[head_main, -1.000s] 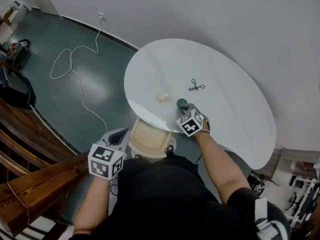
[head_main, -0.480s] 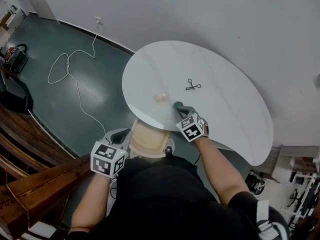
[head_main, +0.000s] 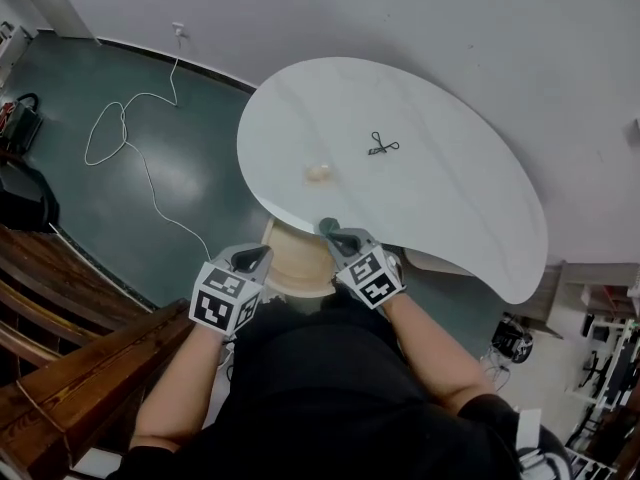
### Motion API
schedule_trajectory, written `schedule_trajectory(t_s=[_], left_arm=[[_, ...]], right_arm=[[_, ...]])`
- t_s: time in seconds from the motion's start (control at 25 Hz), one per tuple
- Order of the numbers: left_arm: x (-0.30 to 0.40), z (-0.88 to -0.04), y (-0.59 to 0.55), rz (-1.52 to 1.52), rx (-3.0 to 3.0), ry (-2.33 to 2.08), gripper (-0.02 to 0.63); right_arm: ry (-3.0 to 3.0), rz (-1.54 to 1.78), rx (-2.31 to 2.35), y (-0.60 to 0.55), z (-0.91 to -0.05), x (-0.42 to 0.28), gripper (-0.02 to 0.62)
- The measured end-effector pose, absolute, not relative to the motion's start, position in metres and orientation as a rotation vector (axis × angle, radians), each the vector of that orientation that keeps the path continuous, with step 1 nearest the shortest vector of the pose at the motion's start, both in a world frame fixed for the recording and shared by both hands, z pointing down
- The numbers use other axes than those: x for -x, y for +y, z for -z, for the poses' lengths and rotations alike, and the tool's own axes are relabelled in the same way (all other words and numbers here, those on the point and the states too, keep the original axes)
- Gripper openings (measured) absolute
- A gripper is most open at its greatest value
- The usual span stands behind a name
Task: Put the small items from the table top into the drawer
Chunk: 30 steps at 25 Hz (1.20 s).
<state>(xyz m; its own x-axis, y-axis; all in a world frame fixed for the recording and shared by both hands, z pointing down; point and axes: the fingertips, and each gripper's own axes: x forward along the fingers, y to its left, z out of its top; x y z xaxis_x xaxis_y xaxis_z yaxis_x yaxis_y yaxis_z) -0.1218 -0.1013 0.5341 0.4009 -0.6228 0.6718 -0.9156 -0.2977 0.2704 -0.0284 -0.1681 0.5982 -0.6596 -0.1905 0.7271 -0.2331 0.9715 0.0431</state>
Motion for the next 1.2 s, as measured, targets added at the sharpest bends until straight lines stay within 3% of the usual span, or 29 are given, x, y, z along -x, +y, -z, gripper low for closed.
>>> schedule_trajectory(t_s=[0.48,1.2], left_arm=[[0.139,-0.554,-0.081,-0.595,-1.955,-1.353,0.014],[0.185,-0.581,-0.024,-0.508,-1.664,-1.518,0.014]], right_arm=[[-2.129,-0.075,0.001,-0.094,-0.680,0.032,0.017],[-1.962,0.015,0.283,-0.075,-0.791,0.121,0.017]])
